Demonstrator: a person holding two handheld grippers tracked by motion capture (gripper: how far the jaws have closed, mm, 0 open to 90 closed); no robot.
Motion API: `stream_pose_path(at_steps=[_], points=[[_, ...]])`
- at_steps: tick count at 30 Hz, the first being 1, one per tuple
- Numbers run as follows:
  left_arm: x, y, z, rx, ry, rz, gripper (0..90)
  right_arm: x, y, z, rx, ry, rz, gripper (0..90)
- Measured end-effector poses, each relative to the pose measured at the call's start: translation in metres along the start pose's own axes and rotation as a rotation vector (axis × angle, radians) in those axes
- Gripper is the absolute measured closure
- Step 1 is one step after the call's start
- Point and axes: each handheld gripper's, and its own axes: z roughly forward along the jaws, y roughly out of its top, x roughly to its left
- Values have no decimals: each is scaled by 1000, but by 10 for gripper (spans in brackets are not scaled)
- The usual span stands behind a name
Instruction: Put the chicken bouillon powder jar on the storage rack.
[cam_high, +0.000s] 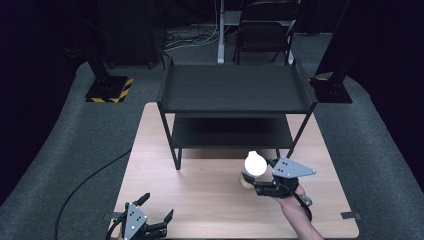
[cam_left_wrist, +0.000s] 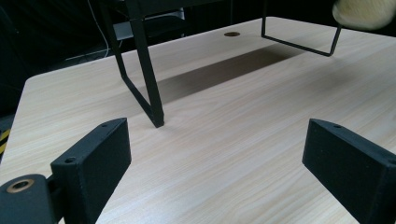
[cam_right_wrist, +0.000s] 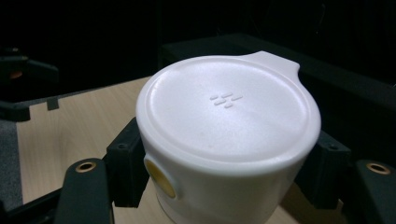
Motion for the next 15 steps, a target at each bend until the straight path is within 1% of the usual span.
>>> stream_pose_path(at_steps=[1, 5, 6, 12, 14, 15], points=[[0, 0, 0, -2, 0, 0, 76, -3, 9, 4, -10, -13, -4, 300], [0, 0, 0, -2, 1, -2, 76, -8, 27, 11, -24, -32, -11, 301], [0, 0, 0, -2, 1, -2, 76, -10, 31, 13, -26, -31, -17, 300], [1, 0, 0, -3, -2, -1, 76, -16, 55, 27, -40, -44, -46, 301], [1, 0, 0, -3, -2, -1, 76, -18, 58, 30, -45, -47, -47, 301], [1, -1, 0, -2, -1, -2, 76, -22, 64, 37, -48, -53, -50, 300]])
